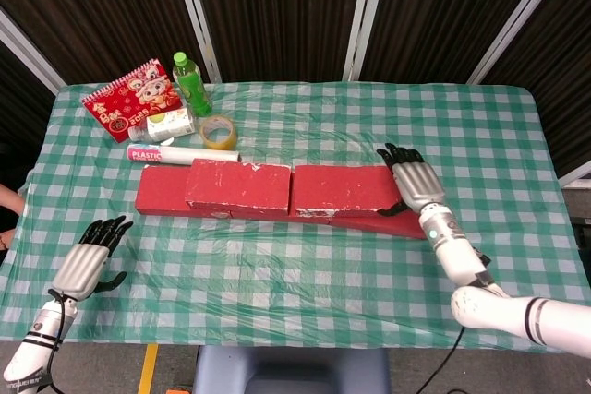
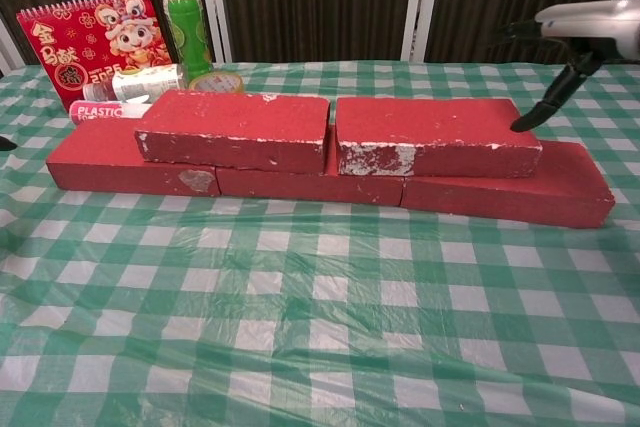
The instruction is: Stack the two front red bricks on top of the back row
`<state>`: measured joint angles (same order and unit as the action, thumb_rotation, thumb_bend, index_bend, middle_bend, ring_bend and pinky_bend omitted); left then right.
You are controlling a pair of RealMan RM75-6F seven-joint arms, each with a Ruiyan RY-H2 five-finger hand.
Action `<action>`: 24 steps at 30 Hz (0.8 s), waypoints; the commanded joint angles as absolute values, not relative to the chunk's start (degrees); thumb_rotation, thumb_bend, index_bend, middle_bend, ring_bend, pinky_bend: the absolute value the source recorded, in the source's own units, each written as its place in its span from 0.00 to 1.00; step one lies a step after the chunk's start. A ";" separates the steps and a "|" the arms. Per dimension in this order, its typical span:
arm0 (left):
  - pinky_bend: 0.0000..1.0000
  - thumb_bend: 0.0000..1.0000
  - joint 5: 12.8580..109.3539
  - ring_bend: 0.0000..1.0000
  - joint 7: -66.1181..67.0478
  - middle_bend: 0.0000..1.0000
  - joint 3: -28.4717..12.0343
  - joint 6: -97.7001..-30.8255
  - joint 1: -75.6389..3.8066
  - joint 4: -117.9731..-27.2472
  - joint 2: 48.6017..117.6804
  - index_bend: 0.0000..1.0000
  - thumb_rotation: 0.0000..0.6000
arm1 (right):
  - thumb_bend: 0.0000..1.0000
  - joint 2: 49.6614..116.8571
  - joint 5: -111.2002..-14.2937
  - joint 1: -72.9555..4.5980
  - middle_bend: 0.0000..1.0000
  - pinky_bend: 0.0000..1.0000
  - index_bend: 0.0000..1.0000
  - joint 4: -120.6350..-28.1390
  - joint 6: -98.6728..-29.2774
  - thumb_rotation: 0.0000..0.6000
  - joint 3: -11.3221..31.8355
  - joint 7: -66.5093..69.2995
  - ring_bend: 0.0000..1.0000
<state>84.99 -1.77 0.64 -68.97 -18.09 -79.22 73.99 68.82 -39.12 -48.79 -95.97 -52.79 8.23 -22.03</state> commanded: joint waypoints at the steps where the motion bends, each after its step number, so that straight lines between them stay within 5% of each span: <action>1: 0.02 0.30 84.80 0.00 -1.16 0.01 0.63 -68.89 -18.06 -79.41 74.16 0.00 1.00 | 0.12 63.97 -48.64 -42.08 0.00 0.12 0.10 -95.65 -54.55 1.00 4.46 -15.47 0.00; 6: 0.02 0.33 83.76 0.00 0.49 0.01 0.48 -67.90 -18.24 -79.70 74.54 0.00 1.00 | 0.12 62.88 -55.49 -38.63 0.00 0.00 0.21 -91.52 -52.43 1.00 1.62 -10.95 0.00; 24: 0.02 0.34 83.27 0.00 0.73 0.01 0.39 -67.29 -18.38 -79.86 74.43 0.00 1.00 | 0.12 70.58 -59.40 -39.49 0.00 0.00 0.25 -84.24 -44.16 1.00 2.32 -8.48 0.00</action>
<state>83.28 0.72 0.38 -67.28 -18.38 -79.86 74.43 70.40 -59.52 -39.32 -84.27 -44.38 2.15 -8.45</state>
